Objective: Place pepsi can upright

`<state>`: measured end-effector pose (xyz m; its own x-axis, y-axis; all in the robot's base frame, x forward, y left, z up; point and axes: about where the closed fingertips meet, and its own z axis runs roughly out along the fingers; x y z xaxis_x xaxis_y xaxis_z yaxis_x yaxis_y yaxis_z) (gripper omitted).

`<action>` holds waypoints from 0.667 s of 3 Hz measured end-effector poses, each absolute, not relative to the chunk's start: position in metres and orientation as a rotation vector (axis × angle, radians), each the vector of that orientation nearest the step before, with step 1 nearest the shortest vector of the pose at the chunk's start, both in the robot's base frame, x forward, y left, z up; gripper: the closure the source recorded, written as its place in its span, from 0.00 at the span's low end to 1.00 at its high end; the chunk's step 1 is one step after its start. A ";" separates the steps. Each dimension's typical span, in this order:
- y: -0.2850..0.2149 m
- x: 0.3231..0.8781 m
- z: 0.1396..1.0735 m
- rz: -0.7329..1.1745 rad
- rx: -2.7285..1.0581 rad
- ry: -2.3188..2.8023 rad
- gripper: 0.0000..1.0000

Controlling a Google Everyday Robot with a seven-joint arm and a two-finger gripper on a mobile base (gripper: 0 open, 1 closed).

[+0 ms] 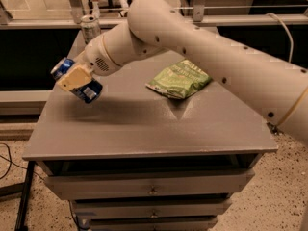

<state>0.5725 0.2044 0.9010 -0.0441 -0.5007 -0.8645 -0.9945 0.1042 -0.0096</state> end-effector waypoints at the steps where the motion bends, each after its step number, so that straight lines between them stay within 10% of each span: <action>1: 0.191 0.579 0.928 0.920 -1.288 1.482 1.00; 2: 0.163 0.593 0.948 0.898 -1.085 1.363 1.00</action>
Offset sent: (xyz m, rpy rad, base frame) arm 0.0517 -0.0991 0.0952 0.7047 -0.3137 -0.4050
